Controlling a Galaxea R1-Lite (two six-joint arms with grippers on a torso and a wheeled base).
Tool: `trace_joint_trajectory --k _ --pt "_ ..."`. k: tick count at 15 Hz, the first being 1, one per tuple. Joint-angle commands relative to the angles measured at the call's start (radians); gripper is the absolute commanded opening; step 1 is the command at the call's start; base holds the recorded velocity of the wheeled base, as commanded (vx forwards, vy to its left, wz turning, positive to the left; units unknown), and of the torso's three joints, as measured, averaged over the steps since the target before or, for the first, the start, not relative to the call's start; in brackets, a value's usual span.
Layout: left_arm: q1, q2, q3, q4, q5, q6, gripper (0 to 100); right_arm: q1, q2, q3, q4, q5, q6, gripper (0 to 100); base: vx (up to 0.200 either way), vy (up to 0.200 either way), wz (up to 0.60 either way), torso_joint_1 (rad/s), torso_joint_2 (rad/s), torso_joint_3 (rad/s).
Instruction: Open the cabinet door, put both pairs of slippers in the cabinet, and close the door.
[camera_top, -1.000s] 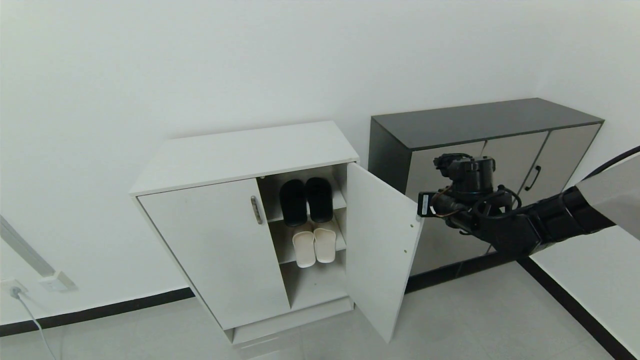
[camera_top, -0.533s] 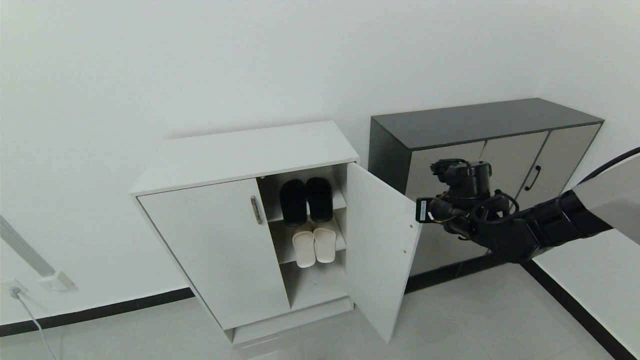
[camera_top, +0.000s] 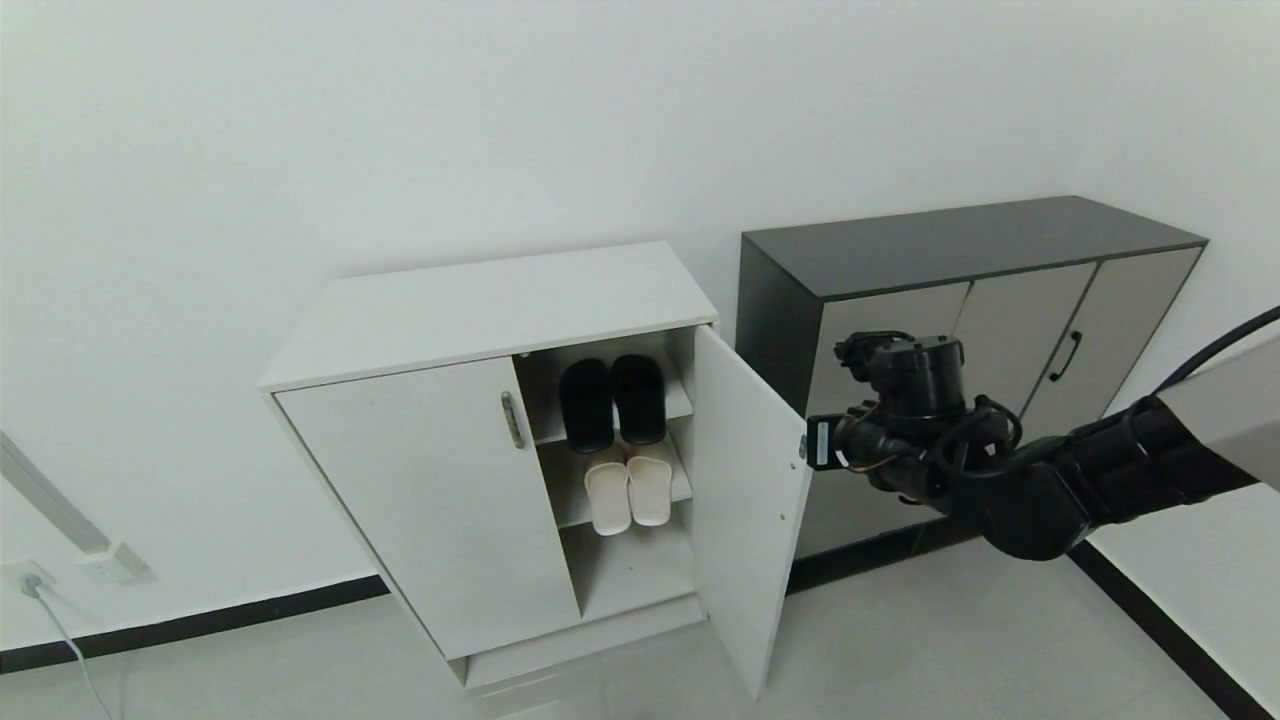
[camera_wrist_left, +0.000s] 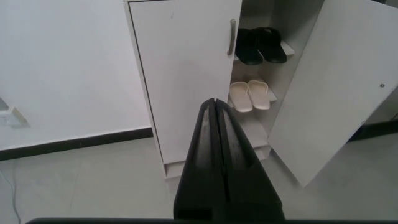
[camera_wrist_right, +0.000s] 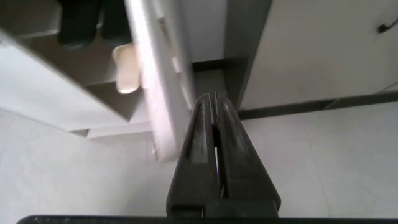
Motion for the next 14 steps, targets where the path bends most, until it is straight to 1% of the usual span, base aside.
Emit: trace_joint_trajectory --k 1,5,6,7,9,11,13,14 --pt "0.000 0.002 0.000 0.000 0.001 0.000 0 0.057 -0.032 0.027 -0.001 0.001 0.011 0 0.000 0.000 0.00 0.000 0.00 0.000" --pt "0.000 0.002 0.000 0.000 0.001 0.000 0 0.124 -0.034 0.059 -0.004 0.001 0.022 0 0.000 0.000 0.00 0.000 0.00 0.000" --pt "0.000 0.002 0.000 0.000 0.001 0.000 0 0.147 -0.046 0.084 -0.005 0.011 0.034 0 0.000 0.000 0.00 0.000 0.00 0.000" --pt "0.000 0.002 0.000 0.000 0.001 0.000 0 0.158 -0.066 0.112 -0.022 0.048 0.031 0 0.000 0.000 0.00 0.000 0.00 0.000" --pt "0.000 0.002 0.000 0.000 0.001 -0.002 0 0.161 -0.089 0.171 -0.091 0.077 -0.009 0 0.000 0.000 0.00 0.000 0.00 0.000" --pt "0.000 0.002 0.000 0.000 0.001 -0.002 0 0.161 -0.095 0.194 -0.131 0.085 -0.039 0 0.000 0.000 0.00 0.000 0.00 0.000" --pt "0.000 0.002 0.000 0.000 0.001 -0.002 0 0.161 -0.095 0.198 -0.131 0.083 -0.041 0 0.000 0.000 0.00 0.000 0.00 0.000" --pt "0.000 0.002 0.000 0.000 0.001 -0.002 0 0.161 -0.095 0.199 -0.129 0.083 -0.042 0 0.000 0.000 0.60 -0.007 0.00 0.002"
